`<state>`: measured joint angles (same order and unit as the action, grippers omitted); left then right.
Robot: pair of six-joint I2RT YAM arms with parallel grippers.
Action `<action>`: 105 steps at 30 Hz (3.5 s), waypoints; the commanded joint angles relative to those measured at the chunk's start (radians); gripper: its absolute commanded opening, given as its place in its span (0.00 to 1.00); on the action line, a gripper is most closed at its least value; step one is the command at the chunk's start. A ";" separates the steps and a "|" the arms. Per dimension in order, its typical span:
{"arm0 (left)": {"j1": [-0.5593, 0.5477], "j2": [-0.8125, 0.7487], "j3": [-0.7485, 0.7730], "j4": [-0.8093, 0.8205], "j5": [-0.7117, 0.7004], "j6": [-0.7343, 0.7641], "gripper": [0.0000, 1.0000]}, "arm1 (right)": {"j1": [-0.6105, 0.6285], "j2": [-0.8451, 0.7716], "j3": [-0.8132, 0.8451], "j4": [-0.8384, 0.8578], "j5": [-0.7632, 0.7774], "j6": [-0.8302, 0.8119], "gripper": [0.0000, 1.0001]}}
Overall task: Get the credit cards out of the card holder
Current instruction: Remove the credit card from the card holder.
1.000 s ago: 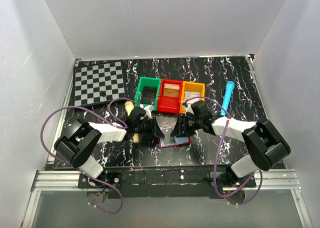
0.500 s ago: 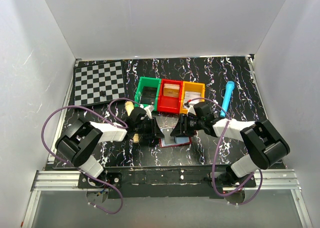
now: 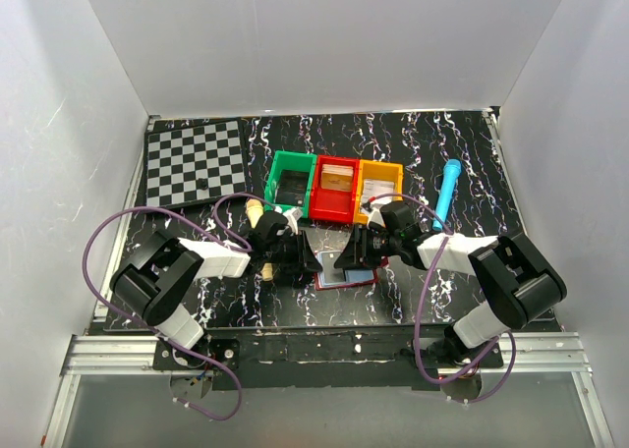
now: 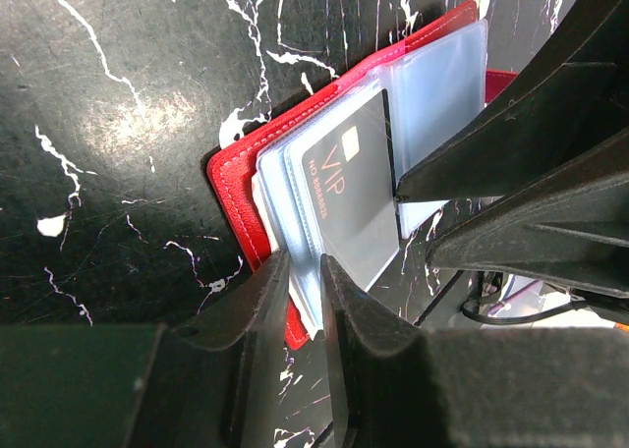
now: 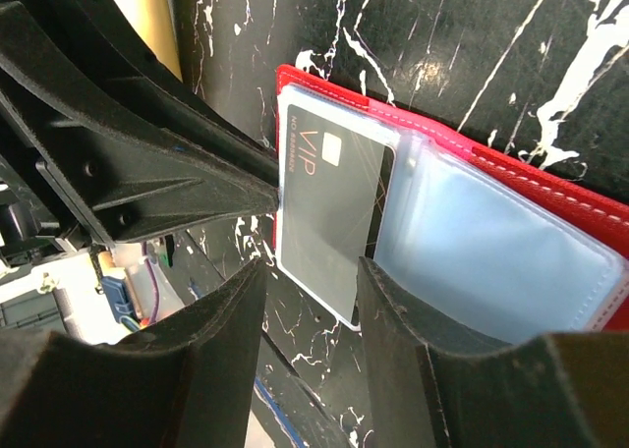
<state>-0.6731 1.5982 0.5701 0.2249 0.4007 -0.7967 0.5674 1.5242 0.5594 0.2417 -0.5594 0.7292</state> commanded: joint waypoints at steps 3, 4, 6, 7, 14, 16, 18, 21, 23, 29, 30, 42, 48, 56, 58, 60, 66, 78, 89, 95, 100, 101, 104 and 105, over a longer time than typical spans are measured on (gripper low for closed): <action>0.000 -0.036 0.010 -0.104 -0.057 0.030 0.32 | -0.011 -0.012 0.005 -0.019 0.007 -0.030 0.50; 0.001 -0.056 0.013 -0.116 -0.063 0.031 0.35 | -0.009 -0.010 0.007 -0.019 0.007 -0.031 0.50; 0.001 -0.093 0.014 -0.131 -0.069 0.031 0.41 | -0.009 -0.010 0.008 -0.021 0.009 -0.030 0.50; 0.001 -0.112 0.016 -0.134 -0.071 0.033 0.43 | -0.009 -0.010 0.008 -0.022 0.009 -0.031 0.50; 0.001 -0.179 0.039 -0.150 -0.071 0.028 0.43 | -0.009 -0.012 0.013 -0.028 0.009 -0.036 0.50; 0.001 -0.185 0.045 -0.148 -0.069 0.028 0.43 | -0.011 -0.012 0.014 -0.031 0.009 -0.036 0.50; 0.001 -0.185 0.037 -0.127 -0.059 0.024 0.43 | -0.009 -0.012 0.016 -0.033 0.007 -0.037 0.50; 0.001 -0.166 0.030 -0.055 -0.005 0.010 0.42 | -0.011 -0.015 0.019 -0.036 0.007 -0.039 0.50; 0.001 -0.133 0.033 -0.013 0.030 -0.004 0.41 | -0.009 -0.013 0.022 -0.038 0.007 -0.039 0.50; 0.001 -0.077 0.022 0.083 0.079 -0.024 0.38 | -0.011 -0.013 0.027 -0.042 0.009 -0.039 0.50; 0.001 -0.066 0.027 0.083 0.082 -0.024 0.38 | -0.009 -0.012 0.027 -0.042 0.009 -0.039 0.50; 0.001 -0.024 0.036 0.008 0.041 -0.001 0.33 | -0.009 -0.022 0.028 -0.036 0.007 -0.030 0.50; 0.001 -0.012 0.036 -0.016 0.017 0.010 0.31 | -0.009 -0.045 0.025 -0.022 0.004 -0.010 0.51; 0.001 -0.007 0.014 -0.013 0.006 0.007 0.30 | -0.009 -0.050 0.037 -0.005 -0.014 0.006 0.51; 0.001 -0.006 0.013 -0.013 0.006 0.007 0.31 | -0.009 -0.044 0.037 0.001 -0.020 0.009 0.51; 0.001 -0.004 0.010 -0.010 0.006 0.005 0.30 | -0.009 -0.035 0.037 0.007 -0.028 0.012 0.51; 0.001 -0.014 0.004 0.001 0.007 0.005 0.31 | -0.009 -0.016 0.031 0.048 -0.048 0.030 0.51; 0.001 -0.087 0.017 -0.005 0.021 0.001 0.43 | -0.009 -0.006 0.042 0.041 -0.042 0.026 0.51; 0.001 -0.107 0.014 -0.036 0.001 0.005 0.43 | -0.008 -0.004 0.046 0.034 -0.040 0.022 0.51; 0.000 -0.084 0.019 -0.061 -0.016 0.011 0.42 | -0.008 0.001 0.050 0.034 -0.037 0.022 0.51; 0.000 -0.069 0.016 -0.062 -0.022 0.019 0.41 | -0.008 0.007 0.053 0.036 -0.036 0.026 0.51; 0.001 -0.066 0.016 -0.061 -0.020 0.017 0.41 | -0.008 0.010 0.056 0.038 -0.037 0.027 0.51; 0.001 -0.058 0.013 -0.053 -0.016 0.017 0.41 | -0.008 0.019 0.059 0.041 -0.039 0.027 0.51; 0.000 -0.054 0.014 -0.052 -0.016 0.017 0.41 | -0.008 0.022 0.057 0.042 -0.039 0.029 0.51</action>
<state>-0.6754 1.5333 0.5823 0.1726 0.3985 -0.7959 0.5621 1.5314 0.5827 0.2504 -0.5869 0.7570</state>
